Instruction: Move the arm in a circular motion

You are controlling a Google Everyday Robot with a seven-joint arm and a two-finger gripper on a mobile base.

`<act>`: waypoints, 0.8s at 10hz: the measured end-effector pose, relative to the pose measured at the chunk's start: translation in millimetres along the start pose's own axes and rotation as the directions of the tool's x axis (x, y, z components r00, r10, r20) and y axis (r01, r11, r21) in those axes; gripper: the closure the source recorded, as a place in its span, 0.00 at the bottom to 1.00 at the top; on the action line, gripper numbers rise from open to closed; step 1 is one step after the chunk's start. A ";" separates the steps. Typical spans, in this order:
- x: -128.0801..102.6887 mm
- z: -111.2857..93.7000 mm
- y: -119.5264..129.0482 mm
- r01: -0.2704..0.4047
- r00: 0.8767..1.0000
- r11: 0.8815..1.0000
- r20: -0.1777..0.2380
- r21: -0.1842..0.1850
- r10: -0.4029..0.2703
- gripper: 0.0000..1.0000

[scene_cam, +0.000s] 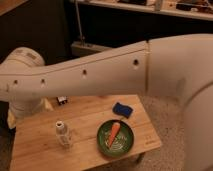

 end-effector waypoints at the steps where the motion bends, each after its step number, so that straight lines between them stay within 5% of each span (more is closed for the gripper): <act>1: -7.8 1.1 5.4 0.013 1.000 1.000 0.006 0.006 -0.013 0.20; 4: -29.2 -1.9 -16.7 0.013 0.999 0.999 0.035 0.031 -0.014 0.20; 8: -66.0 -8.3 -104.4 -0.036 0.996 0.998 0.079 0.048 0.033 0.20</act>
